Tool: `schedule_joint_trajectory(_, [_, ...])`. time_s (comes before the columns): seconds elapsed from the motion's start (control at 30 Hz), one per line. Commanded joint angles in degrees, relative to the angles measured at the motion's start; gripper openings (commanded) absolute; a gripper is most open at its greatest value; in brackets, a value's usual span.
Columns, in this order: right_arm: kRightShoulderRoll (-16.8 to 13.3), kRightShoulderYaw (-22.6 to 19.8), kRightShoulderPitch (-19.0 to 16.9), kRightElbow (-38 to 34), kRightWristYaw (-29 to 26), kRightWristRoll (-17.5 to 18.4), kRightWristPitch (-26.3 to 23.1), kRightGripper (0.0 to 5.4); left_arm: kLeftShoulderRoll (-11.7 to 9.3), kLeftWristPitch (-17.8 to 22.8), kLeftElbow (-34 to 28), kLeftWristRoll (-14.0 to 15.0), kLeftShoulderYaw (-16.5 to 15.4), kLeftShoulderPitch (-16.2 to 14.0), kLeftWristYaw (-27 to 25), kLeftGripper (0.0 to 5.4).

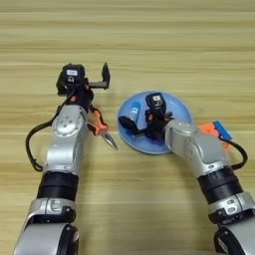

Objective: Move the objects on the table

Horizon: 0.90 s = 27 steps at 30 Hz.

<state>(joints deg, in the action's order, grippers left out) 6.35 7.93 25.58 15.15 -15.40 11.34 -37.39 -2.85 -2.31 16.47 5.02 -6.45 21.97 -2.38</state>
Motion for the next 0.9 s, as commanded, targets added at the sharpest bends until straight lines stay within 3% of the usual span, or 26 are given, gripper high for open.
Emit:
schedule_joint_trajectory(0.03, [-0.34, 0.35, -0.30, 3.29, 0.47, -1.14, -0.20, 5.40, 0.24, 0.60, -0.56, -0.02, 0.30, -0.47, 0.23, 5.37])
schedule_joint_trajectory(0.8, [-0.90, -0.92, 1.15, 8.86, 1.13, -2.47, 3.02, 5.40, 0.13, 1.16, -1.08, 0.38, 0.15, -0.94, -0.26, 5.37])
schedule_joint_trajectory(0.9, [-0.89, -0.98, 1.06, 8.65, 0.93, -2.32, 2.86, 5.13, 0.13, 1.17, -1.03, 0.39, 0.12, -0.91, -0.25, 5.40])
